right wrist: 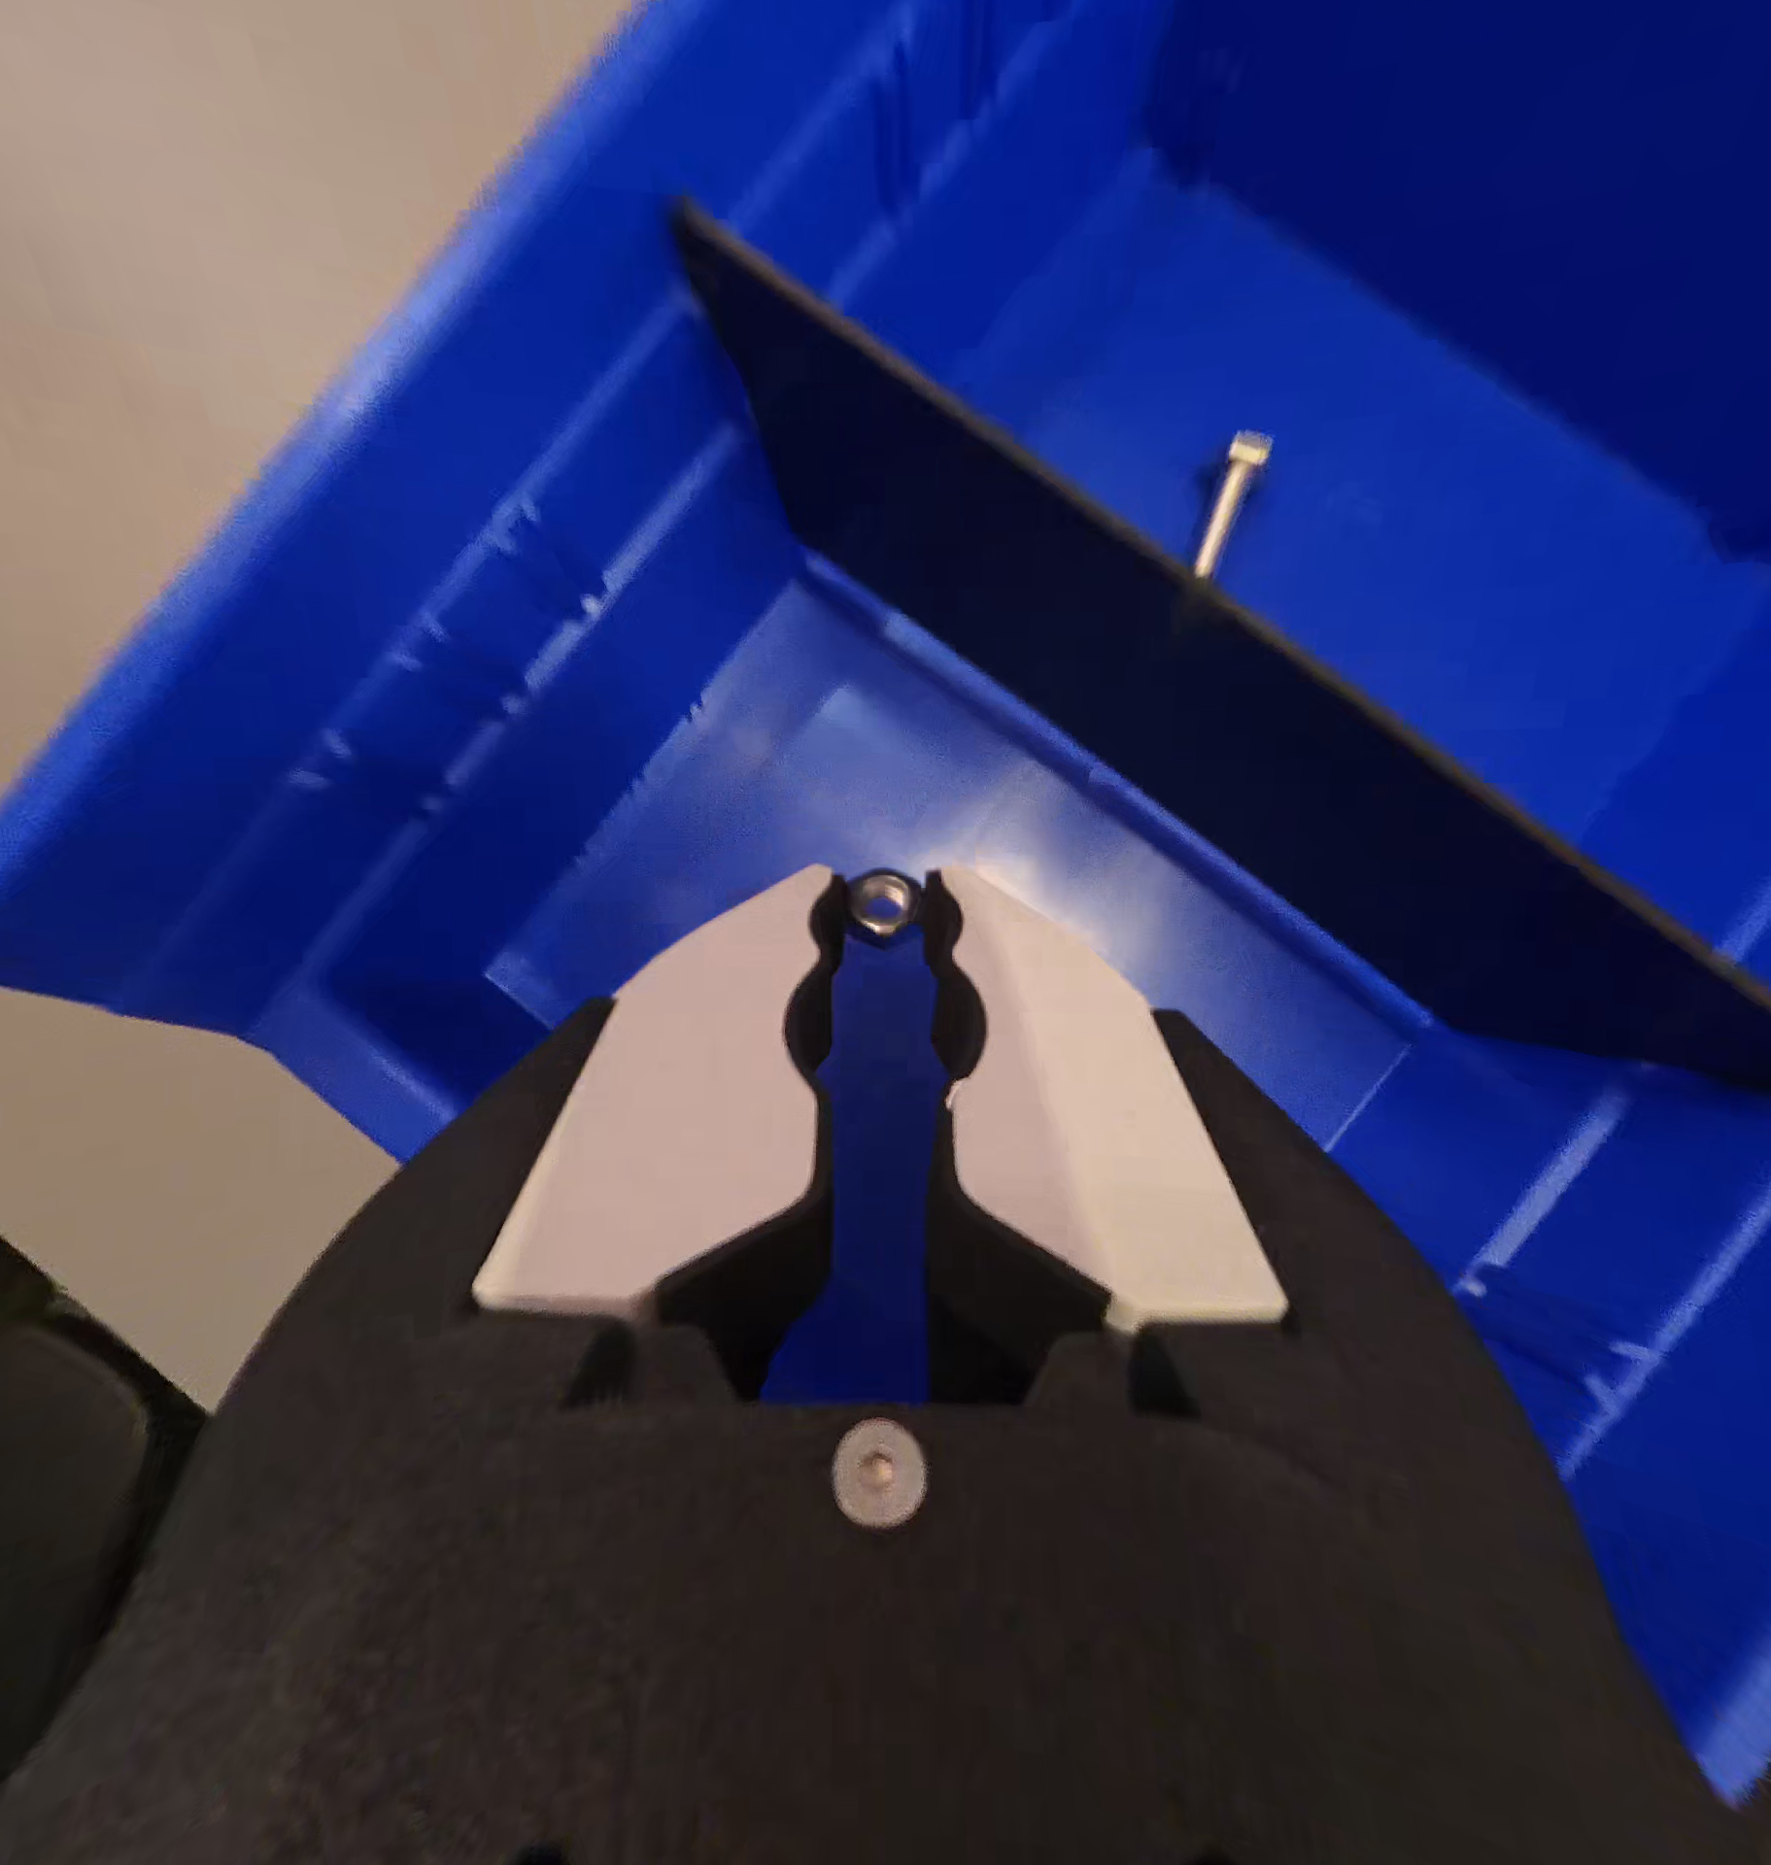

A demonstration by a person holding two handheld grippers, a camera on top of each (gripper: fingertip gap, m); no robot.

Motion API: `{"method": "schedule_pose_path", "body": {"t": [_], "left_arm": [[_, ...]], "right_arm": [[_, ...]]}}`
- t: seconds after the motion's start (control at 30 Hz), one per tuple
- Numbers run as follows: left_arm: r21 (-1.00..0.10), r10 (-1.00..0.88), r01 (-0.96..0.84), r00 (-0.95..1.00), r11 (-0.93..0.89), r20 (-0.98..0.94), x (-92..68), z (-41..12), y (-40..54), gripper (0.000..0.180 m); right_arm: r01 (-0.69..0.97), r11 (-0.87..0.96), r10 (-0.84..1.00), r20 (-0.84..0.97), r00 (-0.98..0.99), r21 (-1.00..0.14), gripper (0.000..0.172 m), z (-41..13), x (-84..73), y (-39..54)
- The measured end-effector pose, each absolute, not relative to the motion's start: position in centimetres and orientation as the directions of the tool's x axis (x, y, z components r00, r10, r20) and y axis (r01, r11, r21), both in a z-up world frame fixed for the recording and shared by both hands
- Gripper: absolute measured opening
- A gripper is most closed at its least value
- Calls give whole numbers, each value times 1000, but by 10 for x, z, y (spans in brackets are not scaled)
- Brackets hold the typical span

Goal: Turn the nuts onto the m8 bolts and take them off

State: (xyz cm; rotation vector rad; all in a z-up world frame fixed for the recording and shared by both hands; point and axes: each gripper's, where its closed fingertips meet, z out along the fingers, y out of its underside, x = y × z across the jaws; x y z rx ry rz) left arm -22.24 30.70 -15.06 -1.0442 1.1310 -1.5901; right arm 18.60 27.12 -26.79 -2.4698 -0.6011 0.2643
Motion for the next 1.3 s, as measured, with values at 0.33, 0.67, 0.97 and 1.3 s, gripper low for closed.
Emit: {"method": "schedule_pose_path", "body": {"t": [0.33, 0.67, 0.97, 1.3], "left_arm": [[-965, -965, 189, -225, -182, 138, -222, -151, 309, 15], [-966, -963, 187, -235, -178, 132, -221, -151, 306, 15], [-964, -963, 200, -239, -174, 124, -224, -147, 306, 15], [-961, -961, 182, -221, -211, 169, -218, -149, 308, 38]], "right_arm": [[345, -532, 496, 47, 867, -773, 43, -166, 149, 290], [217, -19, 932, 61, 358, -976, 35, -96, -171, 297], [188, -72, 982, -36, 187, -980, 28, -122, -248, 315], [248, -32, 967, 32, 252, -968, 7, -96, -199, 327]]}}
